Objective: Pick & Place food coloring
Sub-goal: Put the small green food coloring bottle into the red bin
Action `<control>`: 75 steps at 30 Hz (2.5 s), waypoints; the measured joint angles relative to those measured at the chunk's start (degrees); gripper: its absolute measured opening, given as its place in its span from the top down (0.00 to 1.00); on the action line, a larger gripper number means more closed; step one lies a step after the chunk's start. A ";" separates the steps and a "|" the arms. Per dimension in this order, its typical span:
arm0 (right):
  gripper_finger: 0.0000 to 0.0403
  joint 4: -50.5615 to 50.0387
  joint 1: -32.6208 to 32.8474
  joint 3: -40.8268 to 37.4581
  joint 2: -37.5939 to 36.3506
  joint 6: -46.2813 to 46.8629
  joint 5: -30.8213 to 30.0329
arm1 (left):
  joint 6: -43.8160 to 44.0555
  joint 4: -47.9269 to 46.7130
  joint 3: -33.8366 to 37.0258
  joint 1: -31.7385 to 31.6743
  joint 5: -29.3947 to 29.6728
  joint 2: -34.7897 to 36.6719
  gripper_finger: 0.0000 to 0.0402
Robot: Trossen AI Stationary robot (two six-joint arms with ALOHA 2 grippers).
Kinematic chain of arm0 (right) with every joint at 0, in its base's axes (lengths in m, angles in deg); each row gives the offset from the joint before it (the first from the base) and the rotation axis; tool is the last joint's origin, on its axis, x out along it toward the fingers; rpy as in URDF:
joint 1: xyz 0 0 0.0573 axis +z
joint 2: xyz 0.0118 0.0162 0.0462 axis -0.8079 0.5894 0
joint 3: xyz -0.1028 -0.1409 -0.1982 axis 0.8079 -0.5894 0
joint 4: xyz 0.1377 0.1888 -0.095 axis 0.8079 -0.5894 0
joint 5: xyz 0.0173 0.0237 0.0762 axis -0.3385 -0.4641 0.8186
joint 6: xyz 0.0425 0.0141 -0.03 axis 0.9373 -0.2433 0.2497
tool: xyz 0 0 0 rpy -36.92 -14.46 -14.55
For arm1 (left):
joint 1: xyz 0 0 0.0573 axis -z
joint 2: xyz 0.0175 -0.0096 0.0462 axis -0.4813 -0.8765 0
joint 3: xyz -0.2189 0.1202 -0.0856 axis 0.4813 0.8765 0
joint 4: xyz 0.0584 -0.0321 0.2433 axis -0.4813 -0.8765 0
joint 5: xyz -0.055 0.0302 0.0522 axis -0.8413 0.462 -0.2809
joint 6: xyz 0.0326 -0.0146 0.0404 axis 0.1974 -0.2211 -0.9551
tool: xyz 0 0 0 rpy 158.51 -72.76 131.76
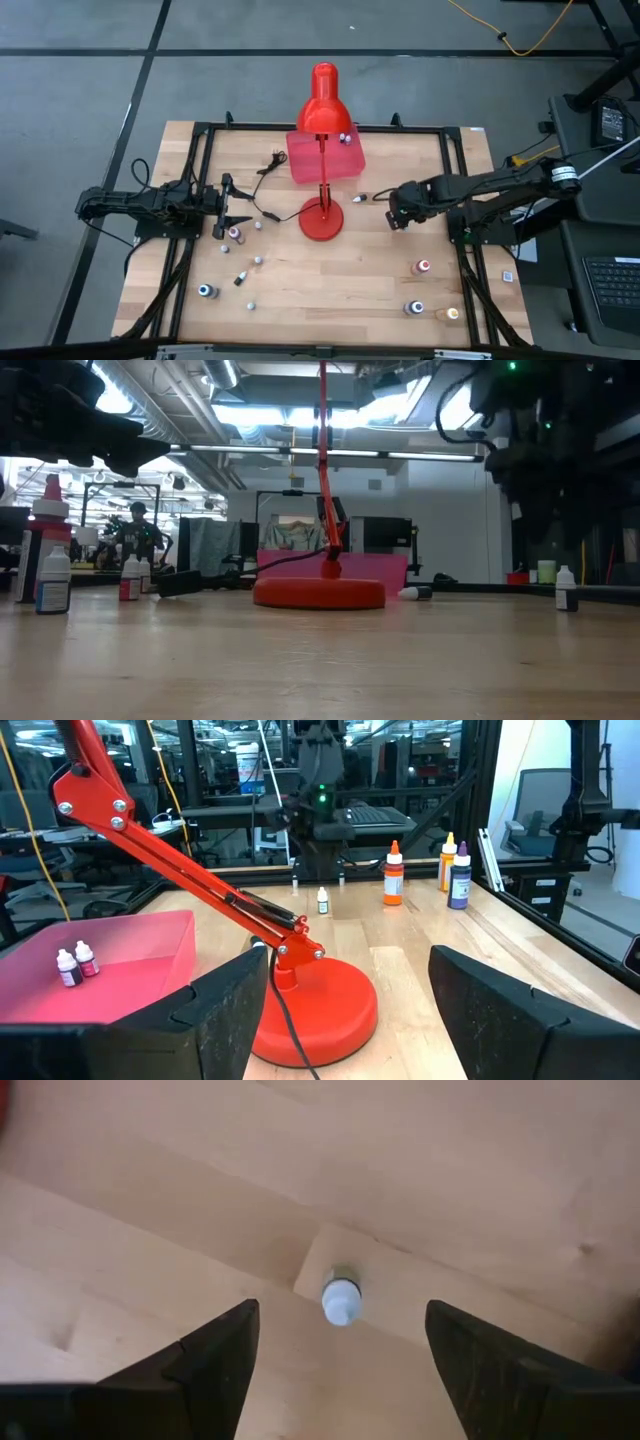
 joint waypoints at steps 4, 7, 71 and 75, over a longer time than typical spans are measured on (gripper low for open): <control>0.29 3.28 1.25 -2.88 0.00 0.36 0.28 | 0.00 0.00 0.00 0.00 0.00 0.02 0.32; 0.29 5.94 1.43 -5.18 0.08 0.53 0.30 | 0.00 0.00 0.00 0.00 0.00 0.02 0.32; 0.85 -7.50 -23.44 22.79 2.75 -43.22 -0.53 | 0.00 0.00 0.00 0.00 0.01 0.02 0.32; 0.85 -7.36 -29.00 27.15 5.02 -46.71 -1.13 | 0.00 0.00 -0.02 0.00 0.01 0.02 0.32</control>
